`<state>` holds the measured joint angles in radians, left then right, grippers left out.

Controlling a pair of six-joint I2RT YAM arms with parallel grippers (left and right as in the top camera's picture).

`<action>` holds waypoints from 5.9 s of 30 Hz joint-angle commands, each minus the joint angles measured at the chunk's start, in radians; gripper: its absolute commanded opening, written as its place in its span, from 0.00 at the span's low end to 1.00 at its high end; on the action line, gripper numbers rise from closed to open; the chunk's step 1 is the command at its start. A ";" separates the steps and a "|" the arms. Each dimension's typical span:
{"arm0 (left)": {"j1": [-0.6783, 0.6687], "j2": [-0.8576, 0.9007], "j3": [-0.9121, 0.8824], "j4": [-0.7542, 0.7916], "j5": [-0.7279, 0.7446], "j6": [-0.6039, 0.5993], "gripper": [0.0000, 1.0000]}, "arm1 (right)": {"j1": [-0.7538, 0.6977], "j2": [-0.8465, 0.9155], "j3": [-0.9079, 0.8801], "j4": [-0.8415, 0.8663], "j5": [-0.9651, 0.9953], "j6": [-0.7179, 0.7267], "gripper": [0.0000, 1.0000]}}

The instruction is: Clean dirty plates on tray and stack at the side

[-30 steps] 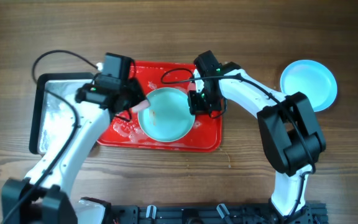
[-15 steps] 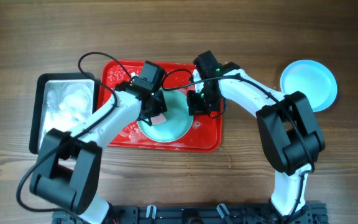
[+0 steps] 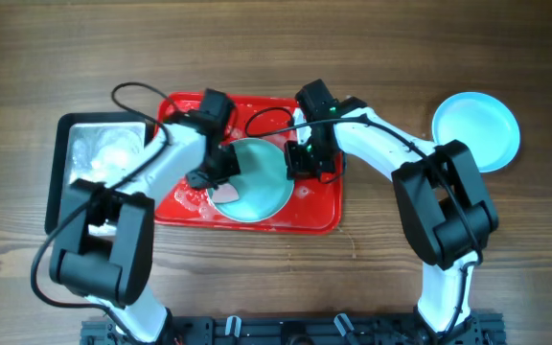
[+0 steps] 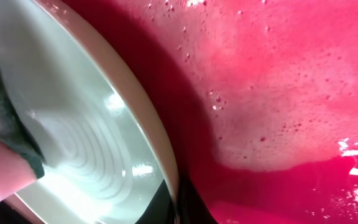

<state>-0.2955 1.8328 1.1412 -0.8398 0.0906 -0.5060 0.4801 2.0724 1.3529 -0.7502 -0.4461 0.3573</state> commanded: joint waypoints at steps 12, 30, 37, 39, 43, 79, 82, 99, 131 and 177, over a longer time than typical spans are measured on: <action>-0.084 0.076 -0.027 0.286 -0.060 0.027 0.04 | -0.013 0.032 0.011 -0.006 0.023 0.021 0.04; 0.114 0.098 0.053 0.002 0.096 0.130 0.04 | -0.013 0.032 0.011 -0.012 0.027 0.016 0.04; 0.002 0.169 -0.013 0.254 0.081 0.071 0.04 | -0.013 0.032 0.011 -0.010 0.027 0.021 0.04; -0.034 0.200 -0.013 0.286 0.057 0.039 0.04 | -0.013 0.032 0.011 -0.010 0.027 0.020 0.04; -0.079 0.209 0.002 0.295 0.269 0.003 0.04 | -0.013 0.032 0.011 -0.010 0.027 0.019 0.04; -0.084 0.210 0.027 0.138 0.050 0.132 0.04 | -0.013 0.032 0.011 -0.010 0.027 0.016 0.04; -0.083 0.210 0.022 0.147 0.233 0.229 0.04 | -0.013 0.032 0.011 -0.010 0.027 0.016 0.04; 0.014 0.209 0.025 0.125 -0.029 -0.088 0.04 | -0.013 0.032 0.011 -0.010 0.027 0.013 0.04; -0.014 0.209 -0.005 0.193 0.659 0.411 0.04 | -0.013 0.032 0.011 -0.010 0.027 0.013 0.04; -0.011 0.130 0.208 -0.041 0.434 0.229 0.04 | -0.013 0.032 0.011 -0.010 0.021 0.009 0.04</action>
<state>-0.3489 2.0178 1.2961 -0.8234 0.5407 -0.2966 0.4591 2.0777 1.3716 -0.7593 -0.4595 0.3878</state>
